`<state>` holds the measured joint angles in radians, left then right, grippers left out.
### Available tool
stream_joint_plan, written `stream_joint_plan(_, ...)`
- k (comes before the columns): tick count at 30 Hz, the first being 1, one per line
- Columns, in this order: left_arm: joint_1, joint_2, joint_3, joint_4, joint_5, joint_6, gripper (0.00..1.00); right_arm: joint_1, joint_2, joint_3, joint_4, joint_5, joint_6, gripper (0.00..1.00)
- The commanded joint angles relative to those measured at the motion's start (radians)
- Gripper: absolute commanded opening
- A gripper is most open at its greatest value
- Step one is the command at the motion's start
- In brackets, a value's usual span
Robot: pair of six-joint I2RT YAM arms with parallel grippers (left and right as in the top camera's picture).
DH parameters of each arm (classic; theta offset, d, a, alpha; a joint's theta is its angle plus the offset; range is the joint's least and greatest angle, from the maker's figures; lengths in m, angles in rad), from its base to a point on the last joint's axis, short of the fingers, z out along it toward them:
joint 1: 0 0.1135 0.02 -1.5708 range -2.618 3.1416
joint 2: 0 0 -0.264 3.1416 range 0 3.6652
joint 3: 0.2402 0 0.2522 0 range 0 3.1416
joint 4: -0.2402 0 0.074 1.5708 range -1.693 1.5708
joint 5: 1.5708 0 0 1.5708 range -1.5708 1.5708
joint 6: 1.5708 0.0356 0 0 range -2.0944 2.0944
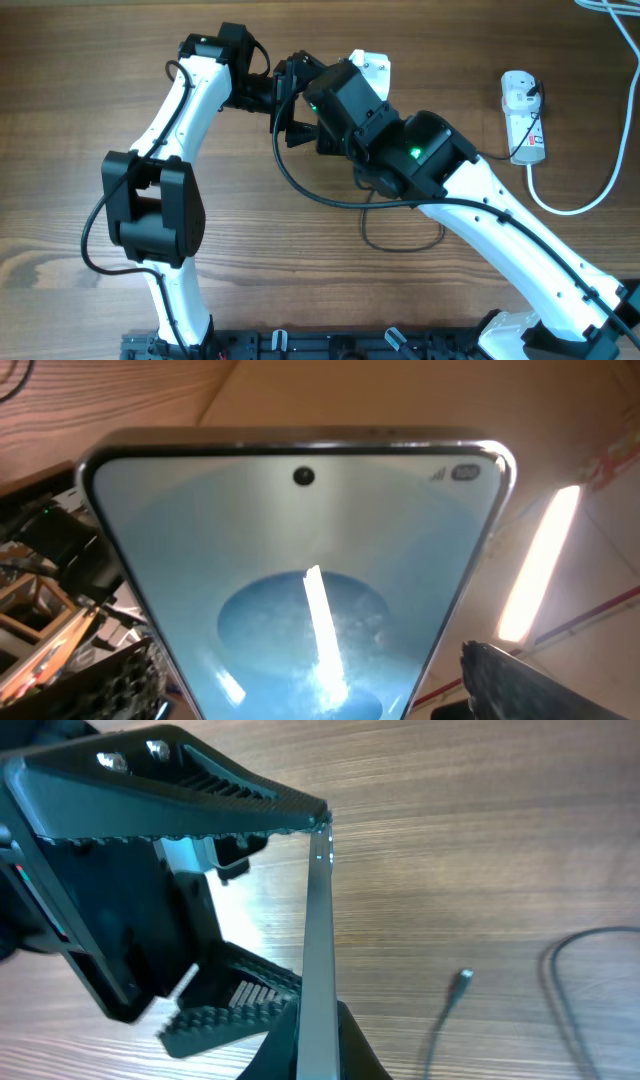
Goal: Plug charger to phone and switch on socket
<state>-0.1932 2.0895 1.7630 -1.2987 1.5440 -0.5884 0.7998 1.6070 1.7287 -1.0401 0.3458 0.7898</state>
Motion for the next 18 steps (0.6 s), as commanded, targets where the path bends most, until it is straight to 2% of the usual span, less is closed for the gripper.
stream_joint_plan(1,0.006,-0.029,0.019,0.000,0.030,0.004,1.00,-0.013,0.005,0.017,0.018,0.057,0.289,0.04)
stream_joint_plan(4,0.006,-0.029,0.019,0.000,0.030,0.004,1.00,-0.051,-0.006,0.017,0.018,0.026,0.568,0.04)
stream_joint_plan(5,0.006,-0.029,0.019,0.000,0.030,0.004,0.99,-0.055,-0.006,0.017,0.018,-0.012,0.736,0.04)
stream_joint_plan(8,0.006,-0.029,0.019,0.000,0.030,0.004,0.94,-0.055,-0.006,0.017,0.018,-0.042,0.944,0.04)
stream_joint_plan(10,0.006,-0.029,0.019,0.000,0.030,0.004,0.85,-0.055,-0.006,0.017,0.018,-0.064,1.072,0.04)
stream_joint_plan(18,0.006,-0.029,0.019,0.000,0.030,0.004,0.57,-0.055,-0.006,0.017,0.011,-0.067,1.237,0.04)
